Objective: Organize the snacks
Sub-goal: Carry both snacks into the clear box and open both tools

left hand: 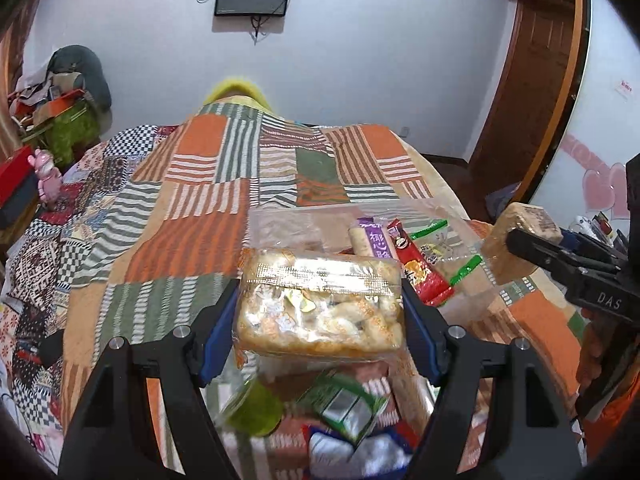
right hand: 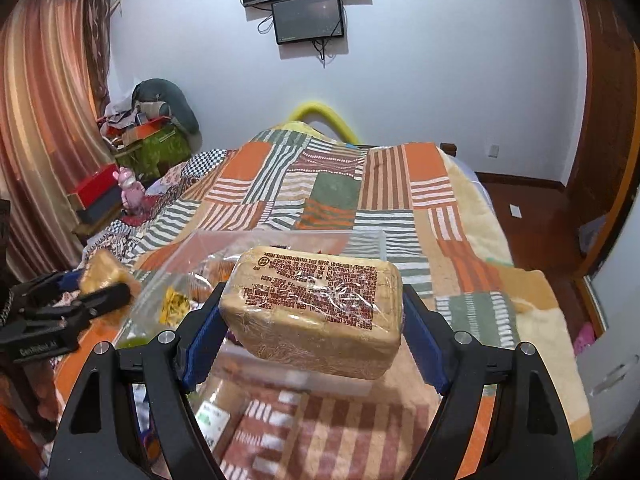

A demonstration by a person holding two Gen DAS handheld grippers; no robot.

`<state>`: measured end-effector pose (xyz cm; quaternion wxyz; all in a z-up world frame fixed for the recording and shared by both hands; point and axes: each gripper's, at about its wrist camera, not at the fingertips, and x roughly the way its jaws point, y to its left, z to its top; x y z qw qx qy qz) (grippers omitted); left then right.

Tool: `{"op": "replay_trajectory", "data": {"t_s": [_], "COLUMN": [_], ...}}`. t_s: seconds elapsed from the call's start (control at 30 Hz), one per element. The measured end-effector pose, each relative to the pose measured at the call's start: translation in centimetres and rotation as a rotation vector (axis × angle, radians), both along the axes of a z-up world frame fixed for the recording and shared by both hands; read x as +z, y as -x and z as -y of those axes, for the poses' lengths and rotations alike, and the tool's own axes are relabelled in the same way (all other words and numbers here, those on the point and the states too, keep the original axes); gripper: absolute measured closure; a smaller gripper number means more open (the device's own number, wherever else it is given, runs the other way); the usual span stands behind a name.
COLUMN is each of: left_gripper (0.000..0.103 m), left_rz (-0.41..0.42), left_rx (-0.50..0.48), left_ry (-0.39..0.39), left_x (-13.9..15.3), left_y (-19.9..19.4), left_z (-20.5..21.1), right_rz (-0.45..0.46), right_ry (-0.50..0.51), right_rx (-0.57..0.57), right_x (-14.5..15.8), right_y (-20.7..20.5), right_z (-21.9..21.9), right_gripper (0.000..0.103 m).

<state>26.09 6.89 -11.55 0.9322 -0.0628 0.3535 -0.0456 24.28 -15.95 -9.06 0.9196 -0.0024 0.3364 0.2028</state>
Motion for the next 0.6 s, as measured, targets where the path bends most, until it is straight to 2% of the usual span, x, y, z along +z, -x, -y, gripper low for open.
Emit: {"op": "replay_trajectory", "data": {"t_s": [0.2, 0.5, 0.6], "left_gripper": [0.029, 0.029, 0.028], "left_rz": [-0.056, -0.103, -0.124], "left_rx": [-0.014, -0.018, -0.006], "left_ry": [0.024, 0.029, 0.032], "left_x": [-1.8, -3.7, -4.1], "left_y": [-3.1, -5.4, -5.7], "left_z": [1.0, 1.9, 1.9], "right_rz": [-0.073, -0.105, -0.091], "right_ry": [-0.015, 0.039, 0.045], "right_rx": [0.005, 0.011, 0.009], "right_x": [-2.2, -3.7, -3.4], "right_y": [-1.8, -2.1, -2.1], "right_z": [-1.3, -2.0, -1.8], "right_gripper": [0.024, 0.023, 0.022]}}
